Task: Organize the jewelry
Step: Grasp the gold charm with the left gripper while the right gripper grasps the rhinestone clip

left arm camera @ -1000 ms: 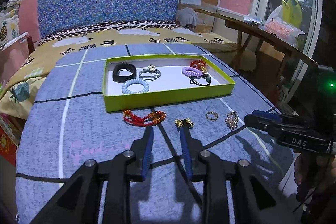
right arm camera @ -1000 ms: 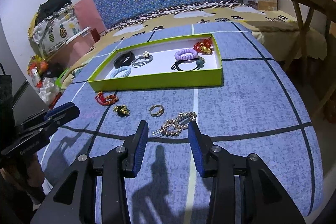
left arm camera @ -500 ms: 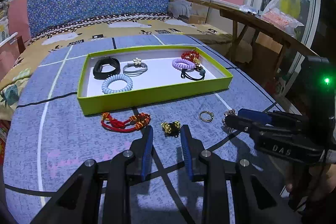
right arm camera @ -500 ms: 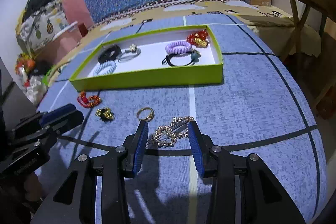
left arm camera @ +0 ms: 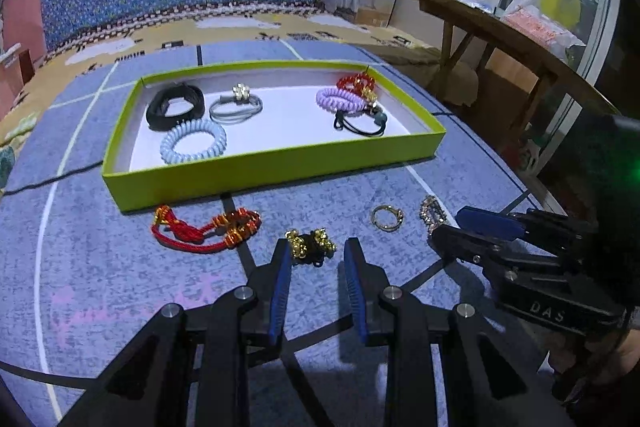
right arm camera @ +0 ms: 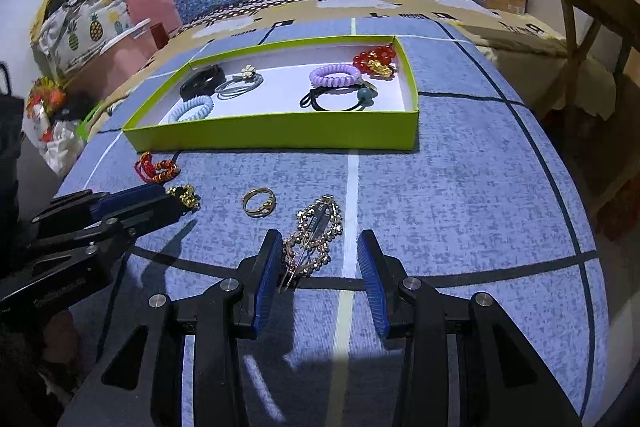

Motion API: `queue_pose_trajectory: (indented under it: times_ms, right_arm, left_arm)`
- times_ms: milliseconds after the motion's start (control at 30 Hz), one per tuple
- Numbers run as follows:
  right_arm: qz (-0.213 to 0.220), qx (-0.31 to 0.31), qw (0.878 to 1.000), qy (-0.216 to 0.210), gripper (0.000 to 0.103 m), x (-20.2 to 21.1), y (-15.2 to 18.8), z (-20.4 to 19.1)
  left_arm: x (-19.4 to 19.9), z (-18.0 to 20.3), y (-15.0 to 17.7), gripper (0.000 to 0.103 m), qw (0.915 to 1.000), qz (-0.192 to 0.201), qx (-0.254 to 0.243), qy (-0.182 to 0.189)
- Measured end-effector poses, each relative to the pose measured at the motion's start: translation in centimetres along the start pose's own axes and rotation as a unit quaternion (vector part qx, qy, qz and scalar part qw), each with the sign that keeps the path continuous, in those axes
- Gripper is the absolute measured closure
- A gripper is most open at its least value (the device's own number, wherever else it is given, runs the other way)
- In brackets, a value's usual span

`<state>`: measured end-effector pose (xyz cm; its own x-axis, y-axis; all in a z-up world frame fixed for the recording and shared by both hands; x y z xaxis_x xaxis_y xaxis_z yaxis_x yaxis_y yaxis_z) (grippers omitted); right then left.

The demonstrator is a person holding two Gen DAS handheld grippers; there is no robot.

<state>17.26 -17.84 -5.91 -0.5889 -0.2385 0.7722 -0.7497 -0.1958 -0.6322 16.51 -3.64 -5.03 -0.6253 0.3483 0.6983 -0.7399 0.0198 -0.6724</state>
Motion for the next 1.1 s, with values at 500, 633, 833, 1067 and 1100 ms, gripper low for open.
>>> queue_pose_trajectory:
  times_ms: [500,633,833,1067,1100]
  right_arm:
    - [0.004,0.024,1.000,-0.003,0.077,-0.2,0.0,-0.5]
    - [0.006,0.020,1.000,-0.007,0.077,-0.1,0.1,-0.3]
    - [0.008,0.014,1.000,-0.011,0.077,0.2,0.3,-0.1]
    - [0.015,0.007,1.000,-0.018,0.077,0.7,0.4,0.2]
    - [0.018,0.005,1.000,-0.022,0.077,0.9,0.4,0.2]
  left_arm:
    - [-1.4,0.4,-0.5,0.075,0.9995,-0.029,0.000,-0.016]
    - [-1.7,0.5,-0.8,0.075,0.9993,-0.032,-0.005,-0.022]
    - [-1.8,0.6,-0.8,0.079,0.9988,-0.032,-0.017,-0.032]
    - [-0.9,0.9,-0.3,0.080,0.9992,-0.022,-0.022,-0.026]
    - [-0.7,1.0,-0.1,0.080,0.9992,-0.020,-0.023,-0.024]
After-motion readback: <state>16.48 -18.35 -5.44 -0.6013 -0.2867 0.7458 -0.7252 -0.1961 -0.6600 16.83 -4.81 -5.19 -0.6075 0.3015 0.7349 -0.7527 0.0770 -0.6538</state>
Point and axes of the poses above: each gripper's, at about its wrist camera, not at the fingertips, and x roughly against the way its jaws point, z to its right, y to its underside, the point moved 4 cm from there along -x, roughly the way its jaws point, and after that the axes turned 4 degrees about y, right-handed, at the moved point
